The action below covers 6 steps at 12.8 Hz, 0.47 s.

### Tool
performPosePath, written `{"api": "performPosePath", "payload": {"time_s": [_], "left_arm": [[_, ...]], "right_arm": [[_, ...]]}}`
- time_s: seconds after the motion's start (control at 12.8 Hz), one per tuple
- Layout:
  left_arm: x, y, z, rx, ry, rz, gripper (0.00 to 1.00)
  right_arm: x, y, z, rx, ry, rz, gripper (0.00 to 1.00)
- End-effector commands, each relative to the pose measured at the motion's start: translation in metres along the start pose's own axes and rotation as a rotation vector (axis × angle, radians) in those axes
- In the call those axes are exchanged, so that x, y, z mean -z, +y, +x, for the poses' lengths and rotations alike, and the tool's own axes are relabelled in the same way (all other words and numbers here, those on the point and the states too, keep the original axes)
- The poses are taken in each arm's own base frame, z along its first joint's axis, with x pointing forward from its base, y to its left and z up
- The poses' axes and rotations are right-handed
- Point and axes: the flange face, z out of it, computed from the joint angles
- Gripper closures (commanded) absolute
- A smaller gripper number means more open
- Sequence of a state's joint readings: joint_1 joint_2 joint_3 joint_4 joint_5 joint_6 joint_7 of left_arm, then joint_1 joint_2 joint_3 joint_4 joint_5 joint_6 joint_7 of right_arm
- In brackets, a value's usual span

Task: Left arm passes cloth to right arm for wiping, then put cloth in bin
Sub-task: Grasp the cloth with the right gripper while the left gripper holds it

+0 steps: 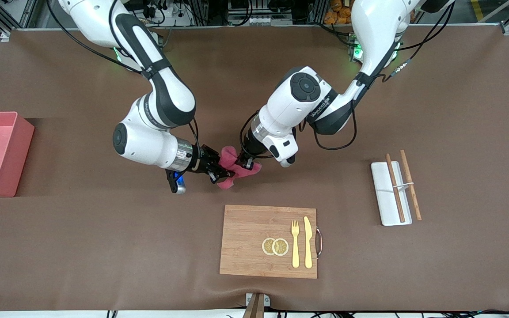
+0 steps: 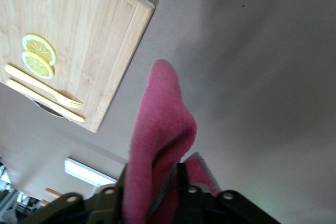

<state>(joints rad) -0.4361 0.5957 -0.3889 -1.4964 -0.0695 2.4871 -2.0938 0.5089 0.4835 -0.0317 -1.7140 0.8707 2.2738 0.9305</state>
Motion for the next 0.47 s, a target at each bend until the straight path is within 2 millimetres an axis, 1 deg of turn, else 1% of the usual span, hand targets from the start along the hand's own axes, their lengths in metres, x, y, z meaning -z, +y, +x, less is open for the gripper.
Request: {"api": "performPosePath", "payload": {"time_s": [0.0,0.08,0.16,0.23,0.39], "left_arm": [[0.003,0.003,-0.004,0.011,-0.001,-0.017,0.82],[0.004,0.006,0.001,0.002,0.016,-0.021,0.34],[0.012,0.008,0.002,-0.023,0.04,-0.029,0.0],[0.023,0.009,0.0,-0.051,0.07,-0.025,0.0],[0.047,0.022,0.018,-0.064,0.129,-0.035,0.0]], "right_arm": [[0.014,0.001,0.004,0.059,-0.015,0.003,1.0],[0.018,0.001,0.008,0.108,-0.011,0.007,1.0],[0.023,0.002,0.013,0.149,0.002,0.003,1.0],[0.025,0.005,0.018,0.201,0.031,-0.045,1.0],[0.023,0.015,0.035,0.311,0.115,-0.176,1.0]]}}
